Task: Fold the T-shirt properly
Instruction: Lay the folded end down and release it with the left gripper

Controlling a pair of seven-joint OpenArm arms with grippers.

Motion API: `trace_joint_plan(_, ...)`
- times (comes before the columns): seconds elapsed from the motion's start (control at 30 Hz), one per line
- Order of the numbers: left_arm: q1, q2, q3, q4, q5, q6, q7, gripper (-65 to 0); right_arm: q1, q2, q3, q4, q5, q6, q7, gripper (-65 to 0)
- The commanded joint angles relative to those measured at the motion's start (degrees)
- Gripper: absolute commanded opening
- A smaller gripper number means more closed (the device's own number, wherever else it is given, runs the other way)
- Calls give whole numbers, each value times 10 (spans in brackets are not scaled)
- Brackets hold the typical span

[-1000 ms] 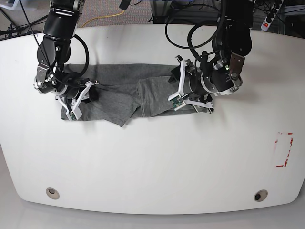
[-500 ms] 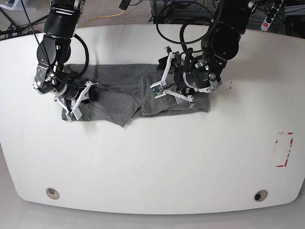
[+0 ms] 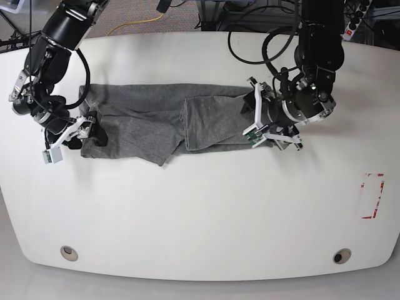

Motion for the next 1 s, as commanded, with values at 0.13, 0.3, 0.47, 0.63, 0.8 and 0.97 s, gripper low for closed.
trace_joint_plan(0.13,42,7,-93,-1,-8,0,-47,-265,10,34,50,-117,71,3,10,-119)
trace_joint_plan(0.3,45,38,-152,-58,-8,0,-86,-265,23,63,59,-195,72,4,14,-119)
trace_joint_plan(0.47,43,45,-156,-103,-8,0,-106,-265,23,67,57,-211,72,2,27,-119)
trace_joint_plan(0.63,34,46,-156,-132,-8,0,-107,-265,21,44,40,-211,72,1,25,-119)
trace_joint_plan(0.8,30,42,-157,-141,-7,0,-107,-265,9,14,12,-207,72,0,26,-120)
trace_joint_plan(0.97,29,40,-158,-137,-7,0,-106,-265,8,-17,5,-207,72,-31,29,-159)
